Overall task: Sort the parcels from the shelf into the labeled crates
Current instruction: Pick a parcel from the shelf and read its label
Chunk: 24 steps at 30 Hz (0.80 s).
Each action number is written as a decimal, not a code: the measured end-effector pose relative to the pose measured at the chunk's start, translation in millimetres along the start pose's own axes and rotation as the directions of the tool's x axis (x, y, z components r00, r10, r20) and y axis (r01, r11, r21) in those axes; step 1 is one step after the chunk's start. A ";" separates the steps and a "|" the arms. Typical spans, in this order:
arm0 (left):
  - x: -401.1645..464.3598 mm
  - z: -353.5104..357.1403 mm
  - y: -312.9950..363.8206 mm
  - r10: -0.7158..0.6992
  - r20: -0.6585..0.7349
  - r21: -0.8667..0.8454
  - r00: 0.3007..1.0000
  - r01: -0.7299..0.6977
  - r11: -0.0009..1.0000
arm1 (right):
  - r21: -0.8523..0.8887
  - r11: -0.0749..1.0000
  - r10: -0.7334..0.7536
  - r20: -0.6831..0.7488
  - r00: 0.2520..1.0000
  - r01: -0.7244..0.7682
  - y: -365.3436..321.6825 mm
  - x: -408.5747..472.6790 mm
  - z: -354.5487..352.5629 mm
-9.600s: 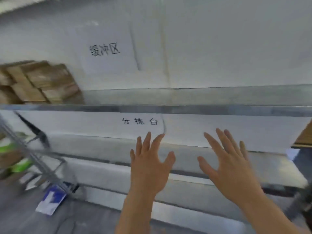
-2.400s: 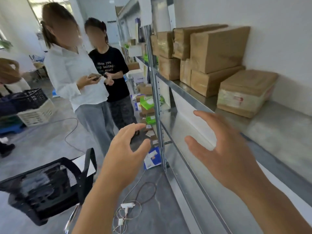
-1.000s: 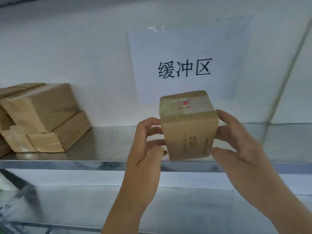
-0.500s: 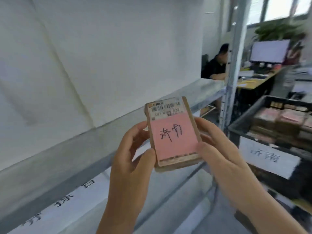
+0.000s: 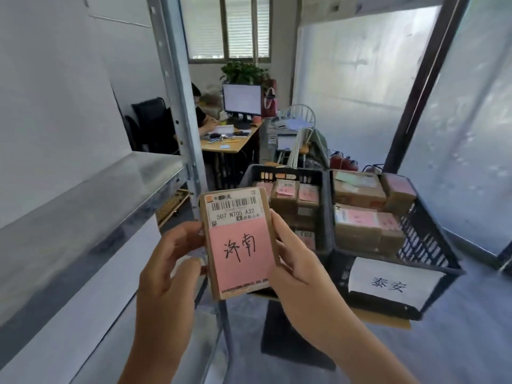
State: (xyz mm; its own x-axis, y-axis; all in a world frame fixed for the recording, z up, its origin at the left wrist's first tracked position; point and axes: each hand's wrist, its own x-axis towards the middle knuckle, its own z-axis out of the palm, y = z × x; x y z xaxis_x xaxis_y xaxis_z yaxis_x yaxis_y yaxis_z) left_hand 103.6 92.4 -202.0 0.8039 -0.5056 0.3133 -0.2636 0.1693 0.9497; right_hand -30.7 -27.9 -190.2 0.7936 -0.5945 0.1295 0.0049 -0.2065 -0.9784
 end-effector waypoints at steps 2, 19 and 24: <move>21.2 13.1 -15.8 -0.023 0.038 -0.021 0.999 0.024 0.999 | 0.004 0.999 0.042 -0.049 0.998 -0.042 8.1 13.4 -4.2; 163.5 124.7 -126.1 -0.132 0.378 0.146 0.916 0.082 0.986 | -0.506 0.790 0.085 -0.468 0.880 -0.346 103.9 156.6 -79.0; 230.2 137.8 -164.7 -0.199 0.137 0.298 0.970 0.151 0.943 | -0.537 0.758 0.189 -0.360 0.913 -0.369 163.6 234.9 -113.5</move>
State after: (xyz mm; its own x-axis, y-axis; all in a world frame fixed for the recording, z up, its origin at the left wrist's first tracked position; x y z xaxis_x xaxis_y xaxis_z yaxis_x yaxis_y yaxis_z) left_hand 258.6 -168.5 -285.9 0.7594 -0.6403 0.1156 -0.2859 -0.1687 0.9433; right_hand 87.5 -289.5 -301.6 0.5066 -0.8622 -0.0084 -0.6159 -0.3550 -0.7033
